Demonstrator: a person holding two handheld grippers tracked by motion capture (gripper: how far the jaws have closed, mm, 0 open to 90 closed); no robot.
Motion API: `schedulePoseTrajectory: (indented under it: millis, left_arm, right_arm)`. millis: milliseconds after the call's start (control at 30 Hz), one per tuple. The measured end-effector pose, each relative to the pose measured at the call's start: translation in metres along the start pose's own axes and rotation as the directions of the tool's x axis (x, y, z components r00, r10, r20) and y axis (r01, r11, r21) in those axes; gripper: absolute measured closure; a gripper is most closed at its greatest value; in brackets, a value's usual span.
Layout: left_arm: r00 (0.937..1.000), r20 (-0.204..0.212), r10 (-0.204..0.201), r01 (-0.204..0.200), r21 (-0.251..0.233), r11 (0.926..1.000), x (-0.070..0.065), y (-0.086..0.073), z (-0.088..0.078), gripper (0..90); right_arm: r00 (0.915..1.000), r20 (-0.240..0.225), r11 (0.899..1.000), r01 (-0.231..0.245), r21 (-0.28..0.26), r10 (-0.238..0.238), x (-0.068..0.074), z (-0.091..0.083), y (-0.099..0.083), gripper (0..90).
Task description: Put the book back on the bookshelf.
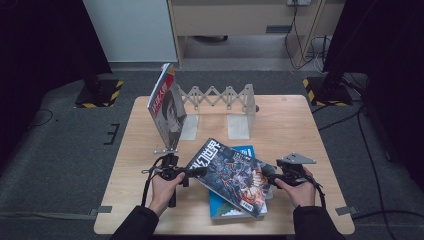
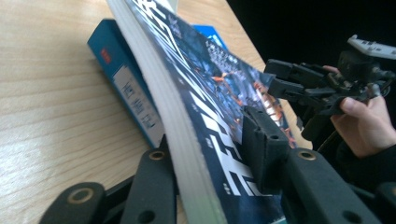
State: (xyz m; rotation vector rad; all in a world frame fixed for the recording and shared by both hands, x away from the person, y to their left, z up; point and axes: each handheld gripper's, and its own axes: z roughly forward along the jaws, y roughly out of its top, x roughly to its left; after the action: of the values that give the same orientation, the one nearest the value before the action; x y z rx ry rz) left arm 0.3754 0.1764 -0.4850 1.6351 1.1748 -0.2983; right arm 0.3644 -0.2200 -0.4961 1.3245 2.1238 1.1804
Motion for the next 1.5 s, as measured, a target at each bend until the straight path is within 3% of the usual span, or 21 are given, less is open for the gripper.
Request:
schedulePoseTrajectory:
  millis: [467,667,867,1267,1500]
  left_arm:
    - [1.0,0.004,-0.004,0.004,-0.064,0.9979,-0.023,0.019,-0.018,75.4]
    - [0.9997,0.022,0.011,-0.008,-0.094,0.9955,-0.035,0.031,-0.025,78.8]
    - [0.9987,0.047,0.019,-0.013,-0.129,0.9916,-0.047,0.043,-0.03,81.4]
    - [0.9932,0.063,0.099,-0.086,-0.184,0.9792,-0.078,0.063,-0.047,81.8]
    - [0.9829,-0.016,0.183,-0.183,-0.207,0.9612,-0.096,0.075,-0.06,81.8]
  right_arm:
    - [0.9952,0.094,1.0,-0.026,-0.011,0.027,-0.026,-0.014,-0.004,28.6]
    - [0.9882,0.148,0.999,-0.043,0.028,0.039,-0.039,-0.016,-0.01,28.5]
    - [0.985,0.165,0.997,-0.059,0.049,0.05,-0.045,-0.016,-0.013,28.4]
    - [0.984,0.175,0.994,-0.05,0.098,0.032,-0.052,-0.012,-0.019,28.8]
    - [0.9839,0.178,0.991,-0.038,0.128,0.015,-0.056,-0.009,-0.023,25.2]
